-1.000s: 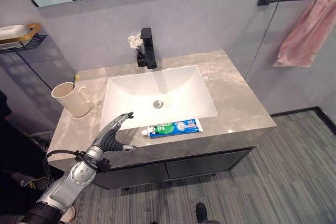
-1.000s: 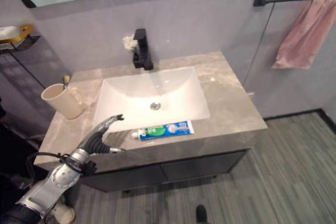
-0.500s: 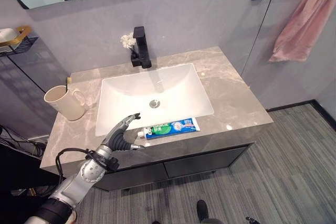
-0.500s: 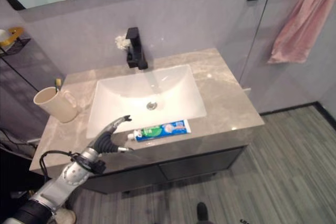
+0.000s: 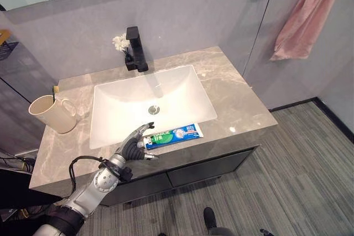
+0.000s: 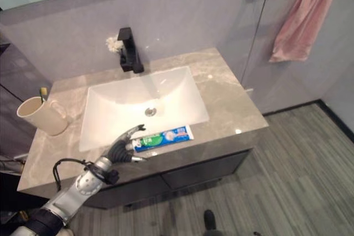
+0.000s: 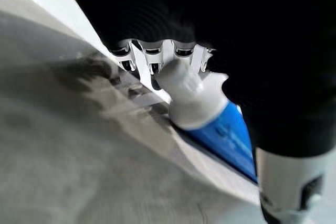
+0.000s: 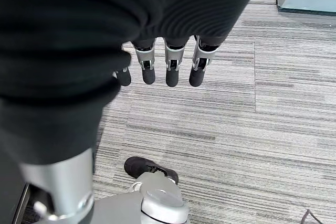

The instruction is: Put brush and paste in cup on sink, flatten towel.

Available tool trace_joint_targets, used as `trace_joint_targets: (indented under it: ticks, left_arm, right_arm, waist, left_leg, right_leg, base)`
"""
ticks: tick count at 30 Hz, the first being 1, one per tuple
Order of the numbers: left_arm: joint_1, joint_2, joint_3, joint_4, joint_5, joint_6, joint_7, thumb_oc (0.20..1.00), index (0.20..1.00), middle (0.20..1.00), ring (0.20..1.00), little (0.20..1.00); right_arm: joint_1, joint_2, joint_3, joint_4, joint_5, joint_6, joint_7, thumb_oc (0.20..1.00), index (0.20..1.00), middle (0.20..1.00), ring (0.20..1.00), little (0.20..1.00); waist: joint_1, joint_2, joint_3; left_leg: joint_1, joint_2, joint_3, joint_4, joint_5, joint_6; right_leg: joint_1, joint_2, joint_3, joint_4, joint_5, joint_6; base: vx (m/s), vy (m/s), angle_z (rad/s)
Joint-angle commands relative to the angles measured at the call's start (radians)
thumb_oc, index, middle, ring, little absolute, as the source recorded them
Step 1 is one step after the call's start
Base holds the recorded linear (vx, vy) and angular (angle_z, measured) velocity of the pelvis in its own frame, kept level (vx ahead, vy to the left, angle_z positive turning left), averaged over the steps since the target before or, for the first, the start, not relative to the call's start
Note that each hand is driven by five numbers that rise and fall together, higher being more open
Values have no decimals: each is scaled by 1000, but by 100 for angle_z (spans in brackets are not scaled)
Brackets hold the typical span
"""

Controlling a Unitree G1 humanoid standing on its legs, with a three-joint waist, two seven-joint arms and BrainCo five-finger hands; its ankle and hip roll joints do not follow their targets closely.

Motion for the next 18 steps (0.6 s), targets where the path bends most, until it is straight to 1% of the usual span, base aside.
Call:
trace_joint_targets:
  ticks: [1, 7, 9, 12, 14, 16, 18]
  left_arm:
    - [-94, -18, 34, 45, -29, -23, 21, 1000, 1000, 1000, 1000, 1000]
    - [-97, -29, 27, 61, -32, -18, 24, 1000, 1000, 1000, 1000, 1000]
    - [-90, -49, 25, 76, -60, -12, 22, 1000, 1000, 1000, 1000, 1000]
    - [-85, -55, 28, 77, -78, -10, 20, 1000, 1000, 1000, 1000, 1000]
    - [-78, -60, 27, 77, -89, -10, 14, 922, 922, 922, 922, 922]
    - [-66, -62, 28, 78, -91, -9, 10, 815, 815, 815, 815, 815]
    - [-63, -61, 29, 78, -88, -8, 9, 740, 740, 740, 740, 740]
  right_arm:
    - [-33, -9, 29, 8, 36, -8, -18, 1000, 1000, 1000, 1000, 1000]
    - [-28, -12, 27, 4, 36, -8, -20, 1000, 1000, 1000, 1000, 1000]
    - [-23, -10, 24, 12, 39, -7, -22, 1000, 1000, 1000, 1000, 1000]
    - [-21, -10, 21, 16, 39, -7, -22, 1000, 1000, 1000, 1000, 1000]
    - [-19, -10, 21, 19, 37, -7, -21, 1000, 1000, 1000, 1000, 1000]
    - [-16, -9, 18, 21, 41, -9, -22, 1000, 1000, 1000, 1000, 1000]
    - [-16, -9, 19, 20, 40, -10, -22, 1000, 1000, 1000, 1000, 1000]
  waist:
    - [-23, -10, 24]
    - [-26, -10, 26]
    - [-28, -12, 25]
    - [-28, -12, 25]
    - [-28, -13, 24]
    - [-27, -16, 23]
    - [-26, -17, 23]
  left_leg:
    - [9, 39, -15, 11, 12, -52]
    - [7, 42, -9, 11, 12, -52]
    - [9, 45, -5, 11, 11, -53]
    - [12, 47, -4, 11, 11, -53]
    - [16, 47, -4, 11, 10, -53]
    - [20, 48, -3, 11, 9, -54]
    - [21, 49, -3, 11, 8, -54]
  right_leg:
    - [80, -48, -16, 17, -60, 74]
    - [71, -43, -8, 17, -59, 73]
    - [71, -38, -4, 17, -61, 71]
    - [74, -37, -5, 17, -62, 70]
    - [77, -35, -5, 18, -65, 68]
    - [83, -32, -7, 17, -67, 68]
    - [85, -32, -7, 16, -68, 67]
  base:
    - [22, -5, -13]
    - [20, -6, -5]
    - [43, -11, -3]
    - [23, -5, -1]
    - [17, -10, -1]
    - [16, -9, 0]
    - [0, 0, 0]
